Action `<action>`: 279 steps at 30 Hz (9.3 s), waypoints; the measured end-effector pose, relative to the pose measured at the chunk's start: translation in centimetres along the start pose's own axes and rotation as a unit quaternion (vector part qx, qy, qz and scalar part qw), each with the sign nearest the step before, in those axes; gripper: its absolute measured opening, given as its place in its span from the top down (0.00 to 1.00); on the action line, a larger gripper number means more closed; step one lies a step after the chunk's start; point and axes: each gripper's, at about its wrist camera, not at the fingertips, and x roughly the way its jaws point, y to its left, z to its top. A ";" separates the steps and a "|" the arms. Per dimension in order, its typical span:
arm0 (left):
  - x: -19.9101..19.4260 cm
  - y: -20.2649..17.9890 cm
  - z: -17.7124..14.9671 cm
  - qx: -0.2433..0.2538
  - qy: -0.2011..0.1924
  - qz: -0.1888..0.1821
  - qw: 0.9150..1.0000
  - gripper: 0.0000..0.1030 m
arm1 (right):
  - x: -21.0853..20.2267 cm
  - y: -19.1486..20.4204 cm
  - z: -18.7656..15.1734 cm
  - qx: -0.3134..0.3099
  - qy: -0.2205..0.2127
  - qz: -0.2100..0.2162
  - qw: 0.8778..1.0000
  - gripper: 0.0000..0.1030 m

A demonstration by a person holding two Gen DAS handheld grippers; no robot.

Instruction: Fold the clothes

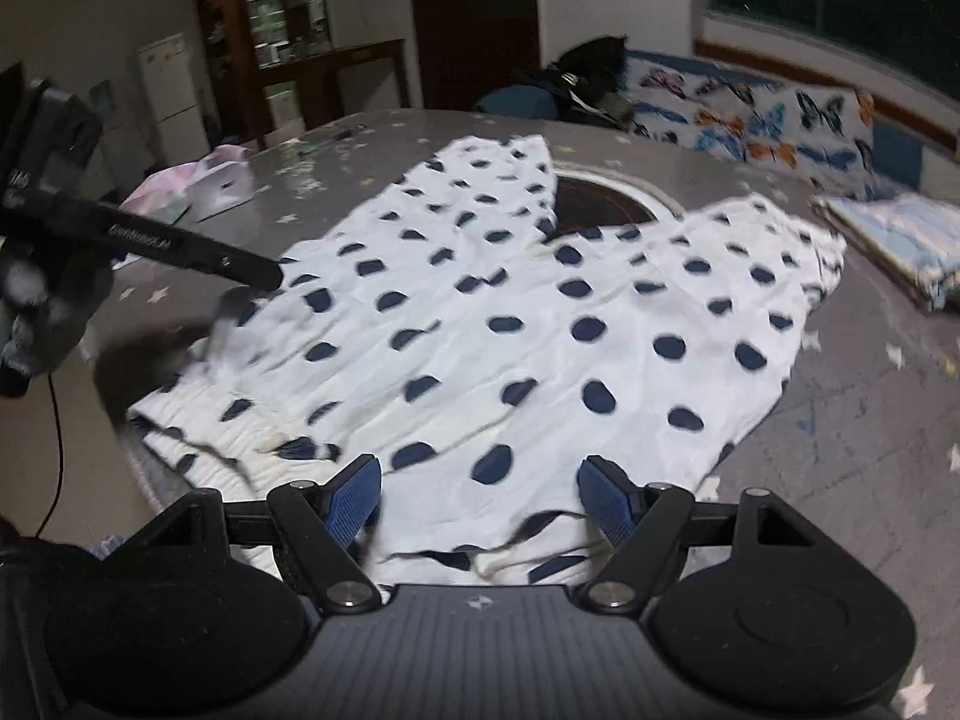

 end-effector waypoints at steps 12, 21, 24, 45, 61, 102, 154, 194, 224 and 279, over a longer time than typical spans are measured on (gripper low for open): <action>0.2 1.5 -0.9 0.002 0.012 0.029 0.999 0.95 | 0.0 -0.2 -0.6 0.004 0.004 -0.003 1.000 0.27; -1.6 0.1 -0.4 0.017 -0.006 0.030 0.999 0.77 | -0.5 0.0 -0.7 0.007 -0.003 -0.008 1.000 0.27; -2.1 -1.4 -0.5 0.034 -0.011 0.014 0.999 0.70 | -0.1 0.0 -1.2 0.006 0.007 -0.013 1.000 0.27; -0.5 -12.1 -3.7 0.169 0.032 -0.129 0.977 0.43 | -3.6 0.3 -2.1 -0.008 -0.018 -0.046 0.999 0.27; 4.7 -19.5 -5.8 0.285 0.058 -0.143 0.946 0.64 | -5.2 -4.0 -2.2 0.070 -0.049 -0.094 0.992 0.28; 3.9 -11.0 0.5 0.057 0.074 -0.204 0.974 0.89 | 13.6 -27.9 13.7 0.211 -0.040 -0.173 0.961 0.58; -8.5 3.2 -5.6 -0.133 -0.083 -0.175 0.972 0.91 | 24.5 -0.5 35.3 0.039 -0.064 -0.134 0.988 0.94; -8.3 3.2 -6.3 -0.146 -0.072 -0.138 0.977 0.86 | 21.9 1.2 30.8 -0.027 -0.009 -0.041 0.999 0.69; -5.6 -1.0 1.2 -0.131 -0.041 -0.127 0.982 0.87 | -1.1 5.1 6.4 -0.149 -0.021 0.073 0.986 0.26; -1.9 0.8 -0.4 -0.064 -0.025 -0.083 0.994 0.83 | 4.5 6.9 5.9 -0.088 -0.023 0.094 0.991 0.47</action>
